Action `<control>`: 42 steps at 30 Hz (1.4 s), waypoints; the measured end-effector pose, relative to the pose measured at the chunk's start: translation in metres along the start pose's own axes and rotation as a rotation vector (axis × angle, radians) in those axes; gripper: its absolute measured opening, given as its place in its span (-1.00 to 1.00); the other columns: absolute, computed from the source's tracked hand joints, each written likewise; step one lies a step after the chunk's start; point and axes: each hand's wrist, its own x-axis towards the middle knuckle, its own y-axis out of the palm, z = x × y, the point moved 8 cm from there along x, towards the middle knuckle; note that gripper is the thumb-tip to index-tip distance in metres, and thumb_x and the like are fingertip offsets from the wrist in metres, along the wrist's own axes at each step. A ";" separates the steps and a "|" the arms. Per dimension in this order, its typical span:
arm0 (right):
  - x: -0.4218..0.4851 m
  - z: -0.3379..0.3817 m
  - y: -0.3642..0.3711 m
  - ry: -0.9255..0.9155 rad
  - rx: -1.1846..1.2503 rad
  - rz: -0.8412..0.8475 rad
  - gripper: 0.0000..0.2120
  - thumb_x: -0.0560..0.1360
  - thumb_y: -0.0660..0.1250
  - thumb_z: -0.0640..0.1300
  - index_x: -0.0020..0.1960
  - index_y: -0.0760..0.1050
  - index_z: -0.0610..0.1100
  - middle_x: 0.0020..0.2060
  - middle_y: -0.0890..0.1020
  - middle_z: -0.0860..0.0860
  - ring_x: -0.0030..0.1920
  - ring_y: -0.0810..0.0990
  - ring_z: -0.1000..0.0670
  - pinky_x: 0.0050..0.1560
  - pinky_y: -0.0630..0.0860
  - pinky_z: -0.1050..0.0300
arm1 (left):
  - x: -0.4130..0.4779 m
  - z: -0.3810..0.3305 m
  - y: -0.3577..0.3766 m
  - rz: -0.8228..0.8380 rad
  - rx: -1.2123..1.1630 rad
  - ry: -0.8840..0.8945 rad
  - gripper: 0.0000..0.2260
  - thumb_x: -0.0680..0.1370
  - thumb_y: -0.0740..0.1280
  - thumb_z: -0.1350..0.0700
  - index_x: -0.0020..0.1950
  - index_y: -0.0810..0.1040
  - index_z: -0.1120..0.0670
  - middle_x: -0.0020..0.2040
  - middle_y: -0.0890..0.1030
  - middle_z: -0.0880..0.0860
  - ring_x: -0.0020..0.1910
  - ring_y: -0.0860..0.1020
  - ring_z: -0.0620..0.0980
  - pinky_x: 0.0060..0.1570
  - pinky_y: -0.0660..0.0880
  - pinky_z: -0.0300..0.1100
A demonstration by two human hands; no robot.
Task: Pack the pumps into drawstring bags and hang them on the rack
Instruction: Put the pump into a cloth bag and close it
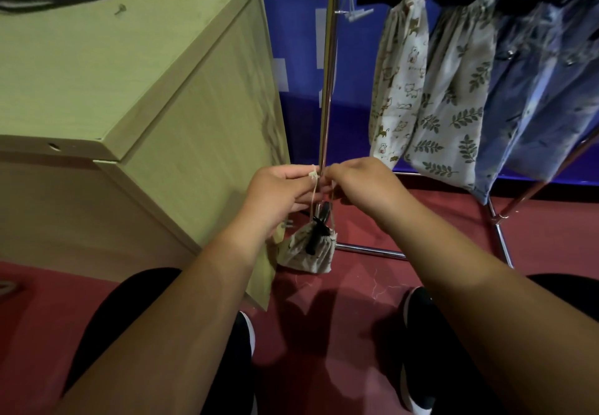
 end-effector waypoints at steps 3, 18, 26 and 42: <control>0.001 0.002 0.001 -0.018 -0.060 -0.025 -0.62 0.53 0.35 0.07 -0.03 0.70 -0.27 -0.10 0.73 -0.29 -0.25 0.59 -0.13 0.09 0.64 -0.29 | -0.001 -0.003 0.000 -0.012 0.005 0.021 -0.83 0.63 0.46 0.19 0.21 0.72 0.14 -0.05 0.79 0.15 -0.01 0.78 0.08 0.05 0.70 -0.07; -0.021 0.034 -0.019 -0.128 0.062 -0.012 -0.78 0.58 0.37 0.01 -0.07 0.71 -0.10 -0.22 0.76 -0.09 -0.16 0.74 -0.14 0.06 0.67 -0.20 | -0.008 -0.028 0.018 0.113 0.156 0.174 -0.70 0.59 0.32 0.33 0.21 0.62 0.01 0.09 0.71 0.05 -0.07 0.69 -0.06 -0.10 0.59 -0.18; -0.069 0.073 -0.064 -0.228 0.070 0.066 -0.86 0.67 0.38 -0.13 -0.05 0.63 -0.13 -0.29 0.68 0.00 -0.32 0.62 0.09 -0.17 0.54 0.07 | -0.021 -0.062 0.055 0.188 0.299 0.271 -0.90 0.67 0.37 0.01 0.05 0.69 -0.13 -0.03 0.75 -0.04 0.01 0.69 0.01 0.22 0.57 0.15; -0.150 0.152 -0.219 -0.306 -0.236 -0.409 -0.84 0.62 0.43 -0.06 -0.13 0.67 -0.05 -0.42 0.57 -0.01 -0.38 0.50 -0.02 -0.27 0.45 0.08 | -0.089 -0.235 0.136 0.223 0.358 0.421 -0.87 0.67 0.39 0.07 -0.04 0.59 0.08 -0.28 0.62 0.03 -0.20 0.69 0.03 -0.06 0.68 0.05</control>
